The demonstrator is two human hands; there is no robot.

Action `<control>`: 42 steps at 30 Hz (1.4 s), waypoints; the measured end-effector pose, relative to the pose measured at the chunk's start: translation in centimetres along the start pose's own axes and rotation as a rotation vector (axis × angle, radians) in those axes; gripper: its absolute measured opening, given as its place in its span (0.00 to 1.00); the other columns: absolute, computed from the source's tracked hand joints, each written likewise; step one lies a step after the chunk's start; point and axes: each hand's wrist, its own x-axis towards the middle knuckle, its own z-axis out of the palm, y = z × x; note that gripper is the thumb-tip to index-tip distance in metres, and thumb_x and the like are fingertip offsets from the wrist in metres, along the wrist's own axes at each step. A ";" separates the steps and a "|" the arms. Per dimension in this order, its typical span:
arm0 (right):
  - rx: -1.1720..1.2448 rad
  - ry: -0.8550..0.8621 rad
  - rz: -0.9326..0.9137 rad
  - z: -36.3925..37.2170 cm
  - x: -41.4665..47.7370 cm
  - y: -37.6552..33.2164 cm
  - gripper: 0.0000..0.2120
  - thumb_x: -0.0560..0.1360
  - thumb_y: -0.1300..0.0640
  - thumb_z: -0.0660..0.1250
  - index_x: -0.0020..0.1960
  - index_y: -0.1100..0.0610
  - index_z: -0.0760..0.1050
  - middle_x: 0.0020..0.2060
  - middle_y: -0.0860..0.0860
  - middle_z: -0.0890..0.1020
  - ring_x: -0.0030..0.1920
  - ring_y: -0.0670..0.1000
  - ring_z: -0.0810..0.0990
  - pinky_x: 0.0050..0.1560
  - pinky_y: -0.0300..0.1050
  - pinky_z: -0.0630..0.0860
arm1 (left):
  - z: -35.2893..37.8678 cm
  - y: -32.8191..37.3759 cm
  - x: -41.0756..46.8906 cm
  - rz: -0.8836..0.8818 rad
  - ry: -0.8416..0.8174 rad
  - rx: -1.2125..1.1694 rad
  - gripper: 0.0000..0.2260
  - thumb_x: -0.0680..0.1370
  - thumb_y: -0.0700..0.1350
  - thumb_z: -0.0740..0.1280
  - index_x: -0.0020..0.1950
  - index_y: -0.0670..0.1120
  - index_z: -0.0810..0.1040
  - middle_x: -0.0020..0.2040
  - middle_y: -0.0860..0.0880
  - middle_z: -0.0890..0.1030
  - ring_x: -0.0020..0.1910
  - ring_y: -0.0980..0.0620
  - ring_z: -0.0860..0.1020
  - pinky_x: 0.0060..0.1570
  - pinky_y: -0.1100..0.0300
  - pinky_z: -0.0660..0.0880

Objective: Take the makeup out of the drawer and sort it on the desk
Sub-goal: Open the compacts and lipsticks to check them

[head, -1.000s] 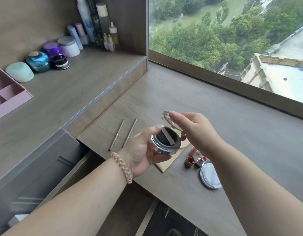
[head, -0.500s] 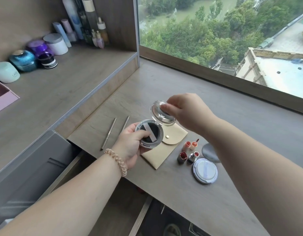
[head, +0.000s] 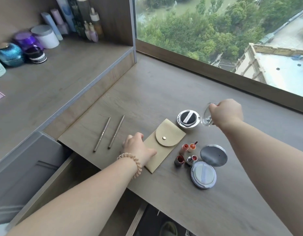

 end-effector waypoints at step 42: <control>-0.020 -0.066 -1.153 0.4 -13.0 -7.1 0.25 0.69 0.36 0.59 0.57 0.51 0.78 0.55 0.48 0.80 0.54 0.53 0.77 0.51 0.47 0.71 | -10.1 0.0 -5.4 0.179 -0.623 -0.988 0.16 0.65 0.31 0.64 0.50 0.41 0.79 0.43 0.41 0.81 0.42 0.44 0.80 0.44 0.51 0.79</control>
